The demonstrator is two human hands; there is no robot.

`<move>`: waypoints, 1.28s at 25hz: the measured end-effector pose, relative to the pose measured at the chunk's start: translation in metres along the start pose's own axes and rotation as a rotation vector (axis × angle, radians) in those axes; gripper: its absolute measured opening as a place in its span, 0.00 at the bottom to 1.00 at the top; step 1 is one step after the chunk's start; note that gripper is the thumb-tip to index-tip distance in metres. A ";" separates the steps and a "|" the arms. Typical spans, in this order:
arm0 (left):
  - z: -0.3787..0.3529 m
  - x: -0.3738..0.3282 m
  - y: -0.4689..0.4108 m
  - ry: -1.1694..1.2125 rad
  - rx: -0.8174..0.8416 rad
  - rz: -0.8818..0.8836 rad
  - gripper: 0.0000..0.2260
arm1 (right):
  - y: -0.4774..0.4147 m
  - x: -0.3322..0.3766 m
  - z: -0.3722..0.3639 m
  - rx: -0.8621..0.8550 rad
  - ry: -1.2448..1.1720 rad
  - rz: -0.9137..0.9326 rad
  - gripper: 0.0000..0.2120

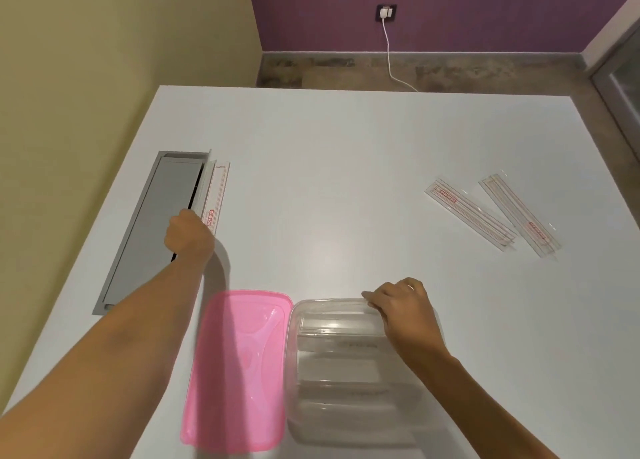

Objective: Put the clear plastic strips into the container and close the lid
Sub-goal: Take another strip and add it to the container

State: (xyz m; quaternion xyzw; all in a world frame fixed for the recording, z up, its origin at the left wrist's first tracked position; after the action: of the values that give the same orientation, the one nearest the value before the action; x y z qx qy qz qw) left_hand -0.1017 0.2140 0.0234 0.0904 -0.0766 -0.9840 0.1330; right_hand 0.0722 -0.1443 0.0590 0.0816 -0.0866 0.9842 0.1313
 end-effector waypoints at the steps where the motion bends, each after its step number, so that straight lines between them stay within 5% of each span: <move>1: -0.001 -0.002 -0.004 -0.002 0.001 -0.022 0.09 | 0.000 -0.002 -0.003 0.004 -0.012 -0.007 0.22; 9: 0.001 -0.006 -0.010 0.131 0.040 -0.009 0.07 | 0.002 -0.005 -0.019 0.099 -0.064 -0.118 0.17; 14: -0.005 0.004 0.033 0.566 0.415 0.066 0.06 | -0.002 0.004 -0.009 0.174 -0.081 -0.181 0.04; 18: -0.004 0.008 0.096 0.738 0.677 0.054 0.02 | -0.004 0.012 0.005 0.041 -0.184 -0.240 0.15; 23: 0.005 0.020 0.193 0.811 0.942 -0.092 0.06 | -0.007 0.017 0.016 0.015 -0.857 -0.431 0.20; 26: 0.008 0.028 0.238 0.807 1.132 -0.137 0.08 | -0.012 0.032 0.021 -0.014 -1.369 -0.454 0.33; 32: 0.003 0.048 0.303 0.724 1.433 -0.173 0.10 | 0.006 0.043 0.035 -0.125 -1.785 -0.444 0.38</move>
State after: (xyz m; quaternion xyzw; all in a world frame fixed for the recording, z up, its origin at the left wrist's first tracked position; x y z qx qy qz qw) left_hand -0.0728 -0.0876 0.0719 0.4725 -0.6339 -0.6120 -0.0174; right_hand 0.0344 -0.1466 0.1001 0.8179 -0.1910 0.5021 0.2060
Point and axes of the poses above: each hand's wrist, its own y-axis away from the middle knuckle, its own z-axis out of the back of the hand, x = y × z, the point moved 7 cm from there along -y, towards the middle knuckle, and after that the axes turned 15 degrees about z, right-handed, at the moved point
